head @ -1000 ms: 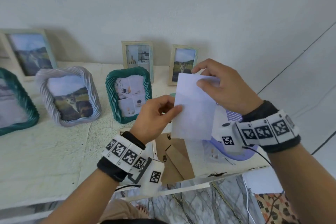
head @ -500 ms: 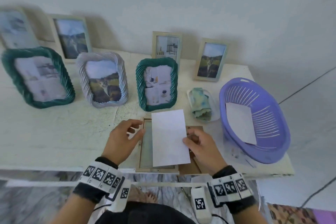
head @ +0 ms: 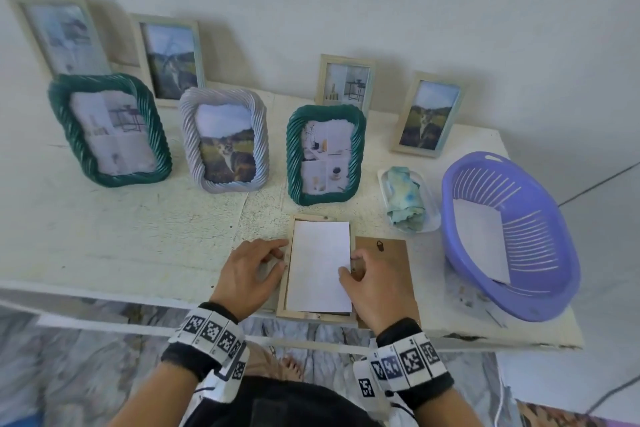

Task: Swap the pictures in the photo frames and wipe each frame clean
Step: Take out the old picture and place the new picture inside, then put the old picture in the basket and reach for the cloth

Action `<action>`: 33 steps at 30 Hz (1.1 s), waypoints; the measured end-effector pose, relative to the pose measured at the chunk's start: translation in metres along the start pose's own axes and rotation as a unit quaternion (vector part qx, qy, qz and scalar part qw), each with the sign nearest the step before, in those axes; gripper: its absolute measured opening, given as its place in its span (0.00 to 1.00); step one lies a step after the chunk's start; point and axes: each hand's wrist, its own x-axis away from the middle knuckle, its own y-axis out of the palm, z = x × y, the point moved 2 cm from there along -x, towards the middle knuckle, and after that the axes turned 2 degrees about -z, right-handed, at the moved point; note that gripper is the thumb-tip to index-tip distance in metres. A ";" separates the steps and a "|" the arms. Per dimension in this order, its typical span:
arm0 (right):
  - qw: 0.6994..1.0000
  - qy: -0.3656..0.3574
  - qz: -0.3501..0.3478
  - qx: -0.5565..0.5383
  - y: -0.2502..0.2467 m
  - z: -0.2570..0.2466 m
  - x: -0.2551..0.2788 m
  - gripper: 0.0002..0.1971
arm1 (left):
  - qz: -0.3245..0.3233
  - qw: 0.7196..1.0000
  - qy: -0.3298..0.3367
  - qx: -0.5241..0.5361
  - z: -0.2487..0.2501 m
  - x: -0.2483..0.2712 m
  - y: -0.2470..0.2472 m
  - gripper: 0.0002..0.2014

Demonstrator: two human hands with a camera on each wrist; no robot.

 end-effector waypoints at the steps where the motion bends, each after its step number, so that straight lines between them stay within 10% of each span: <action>1: 1.000 0.001 0.004 0.028 -0.001 -0.005 0.001 0.13 | -0.002 1.000 -0.001 -0.001 -0.002 0.000 0.001 0.21; 17: 0.980 0.053 0.024 0.190 -0.023 0.054 0.004 0.24 | -0.005 0.999 0.045 -0.017 -0.006 0.002 0.002 0.21; 33: 0.997 -0.010 0.079 0.001 -0.027 0.033 0.009 0.16 | 0.000 0.999 0.036 -0.020 -0.006 0.001 0.004 0.20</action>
